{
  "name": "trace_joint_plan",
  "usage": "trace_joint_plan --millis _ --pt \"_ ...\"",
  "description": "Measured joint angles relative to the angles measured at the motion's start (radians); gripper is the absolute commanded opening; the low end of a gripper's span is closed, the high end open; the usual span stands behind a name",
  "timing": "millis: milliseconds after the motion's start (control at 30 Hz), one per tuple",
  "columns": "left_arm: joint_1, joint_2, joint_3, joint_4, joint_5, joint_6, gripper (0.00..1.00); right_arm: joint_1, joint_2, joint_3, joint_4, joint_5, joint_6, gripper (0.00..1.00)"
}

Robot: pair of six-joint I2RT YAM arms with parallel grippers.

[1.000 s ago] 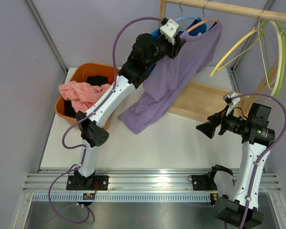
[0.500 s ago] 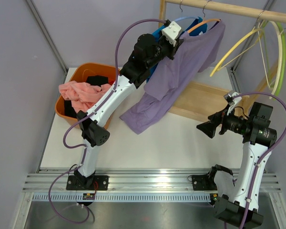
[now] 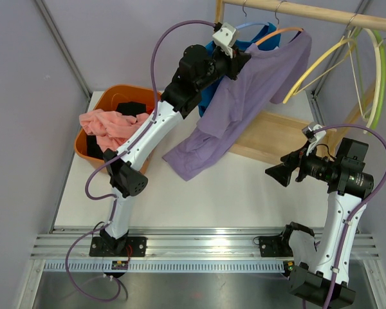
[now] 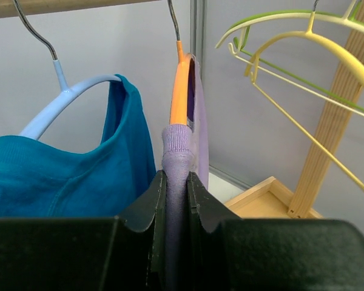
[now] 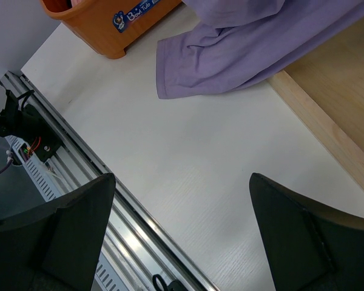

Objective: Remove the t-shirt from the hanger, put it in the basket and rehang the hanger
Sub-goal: Grab a hanger with a tshirt on it with the left arm

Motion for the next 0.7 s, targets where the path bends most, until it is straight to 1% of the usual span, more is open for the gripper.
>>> trace_joint_plan --millis 167,433,533,700 --pt "0.0 0.0 0.0 0.005 0.005 -0.042 0.0 0.0 -0.001 0.0 0.0 0.0 0.0 1.0" --pt "0.0 0.0 0.0 0.014 0.013 -0.055 0.0 0.0 -0.002 0.0 0.0 0.0 0.0 0.99" --pt "-0.002 0.0 0.0 0.014 0.014 -0.028 0.0 0.0 -0.002 0.0 0.0 0.0 0.0 0.99" --pt "-0.011 0.0 0.0 0.014 0.004 0.057 0.0 0.0 -0.002 0.0 0.001 0.0 0.0 1.0"
